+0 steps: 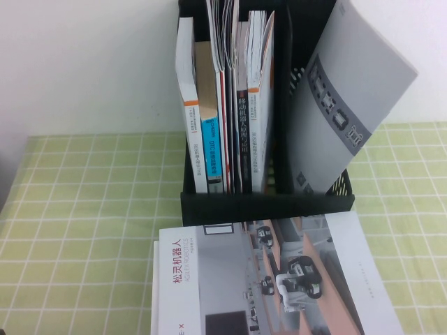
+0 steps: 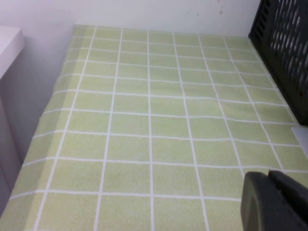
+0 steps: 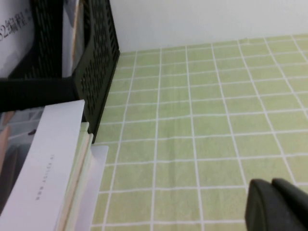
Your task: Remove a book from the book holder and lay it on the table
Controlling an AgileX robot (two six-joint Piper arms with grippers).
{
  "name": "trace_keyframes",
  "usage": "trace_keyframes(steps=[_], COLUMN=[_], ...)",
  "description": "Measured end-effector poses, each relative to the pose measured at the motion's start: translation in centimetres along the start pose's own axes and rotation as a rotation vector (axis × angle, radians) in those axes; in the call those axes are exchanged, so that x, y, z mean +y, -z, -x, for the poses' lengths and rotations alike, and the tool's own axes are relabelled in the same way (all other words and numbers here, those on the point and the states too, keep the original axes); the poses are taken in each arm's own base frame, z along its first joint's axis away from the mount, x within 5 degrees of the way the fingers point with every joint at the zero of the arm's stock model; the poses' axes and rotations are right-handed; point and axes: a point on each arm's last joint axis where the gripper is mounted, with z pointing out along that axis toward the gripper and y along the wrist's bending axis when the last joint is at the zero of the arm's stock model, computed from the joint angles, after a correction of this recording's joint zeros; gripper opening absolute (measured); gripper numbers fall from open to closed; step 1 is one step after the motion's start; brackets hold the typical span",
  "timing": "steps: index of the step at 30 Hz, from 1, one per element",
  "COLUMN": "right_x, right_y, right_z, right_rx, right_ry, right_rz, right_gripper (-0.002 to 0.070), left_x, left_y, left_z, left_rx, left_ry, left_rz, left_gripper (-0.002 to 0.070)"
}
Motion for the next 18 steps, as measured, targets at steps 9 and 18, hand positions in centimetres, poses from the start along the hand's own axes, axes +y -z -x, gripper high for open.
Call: trace_keyframes(steps=[9,18], right_x=[-0.15,-0.15], right_y=[0.06,0.14], right_z=[-0.92,-0.98], right_rx=[0.044,0.066], right_ry=[-0.078,-0.036], right_rz=[-0.006,0.010], right_gripper=[0.0001,0.0001], left_x=[0.00,0.00], left_y=[0.01,0.01], left_z=[0.01,0.01], left_rx=[-0.001,-0.001], left_ry=[-0.001,-0.001], left_rz=[0.000,0.000], left_gripper=[-0.0003,-0.0003])
